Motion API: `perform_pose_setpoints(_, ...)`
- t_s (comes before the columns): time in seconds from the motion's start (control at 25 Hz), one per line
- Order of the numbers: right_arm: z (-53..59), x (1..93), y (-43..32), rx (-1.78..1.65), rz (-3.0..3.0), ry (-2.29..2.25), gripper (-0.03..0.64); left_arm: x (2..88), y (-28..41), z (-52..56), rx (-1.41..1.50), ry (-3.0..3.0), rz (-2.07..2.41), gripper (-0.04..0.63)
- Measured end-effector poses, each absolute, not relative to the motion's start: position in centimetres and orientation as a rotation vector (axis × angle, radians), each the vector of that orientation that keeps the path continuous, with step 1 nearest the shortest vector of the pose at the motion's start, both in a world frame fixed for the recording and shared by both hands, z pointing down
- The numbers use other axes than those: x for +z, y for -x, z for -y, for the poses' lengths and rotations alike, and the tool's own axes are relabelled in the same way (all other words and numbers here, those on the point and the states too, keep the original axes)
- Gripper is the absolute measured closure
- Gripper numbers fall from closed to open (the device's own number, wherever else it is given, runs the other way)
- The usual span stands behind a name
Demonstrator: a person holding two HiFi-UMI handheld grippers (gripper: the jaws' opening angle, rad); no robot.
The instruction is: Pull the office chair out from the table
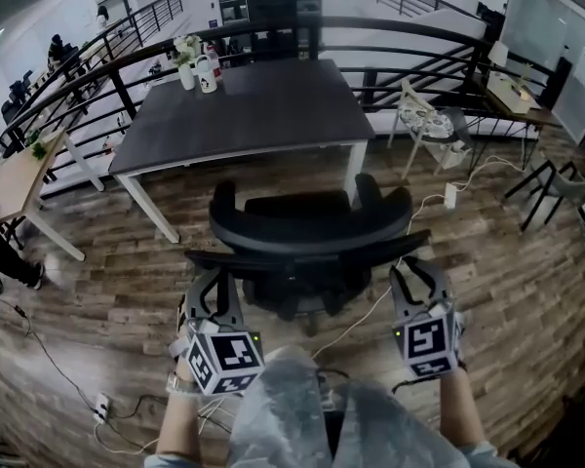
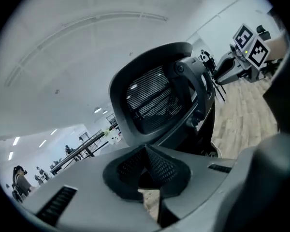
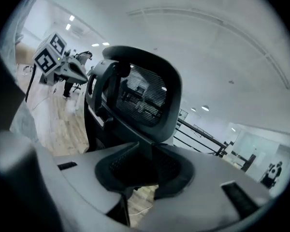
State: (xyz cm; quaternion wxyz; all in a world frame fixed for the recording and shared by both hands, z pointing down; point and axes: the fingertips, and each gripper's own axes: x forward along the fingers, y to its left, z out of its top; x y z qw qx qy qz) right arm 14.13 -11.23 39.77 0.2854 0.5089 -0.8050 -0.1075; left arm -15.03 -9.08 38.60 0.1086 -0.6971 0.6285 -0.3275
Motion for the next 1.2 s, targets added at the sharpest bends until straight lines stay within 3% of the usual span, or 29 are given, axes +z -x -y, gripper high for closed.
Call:
perform_pose_setpoints(0.2, 10.1, 38.7, -13.3, -0.127, 2.263, -1.465, 0.617, 38.2, 14.2, 7.7, -0.875, 2.135, -1.897, 0.582)
perform_pose_setpoints(0.52, 9.8, 37.3, -12.7, -0.099, 2.320, -1.566, 0.618, 37.2, 13.3, 7.1, -0.738, 2.267, -1.954, 0.583)
perform_pose_setpoints(1.2, 9.0, 38.3, -10.8, -0.071, 2.365, -1.410, 0.620, 36.5, 13.3, 6.7, -0.728, 2.241, -1.990, 0.583)
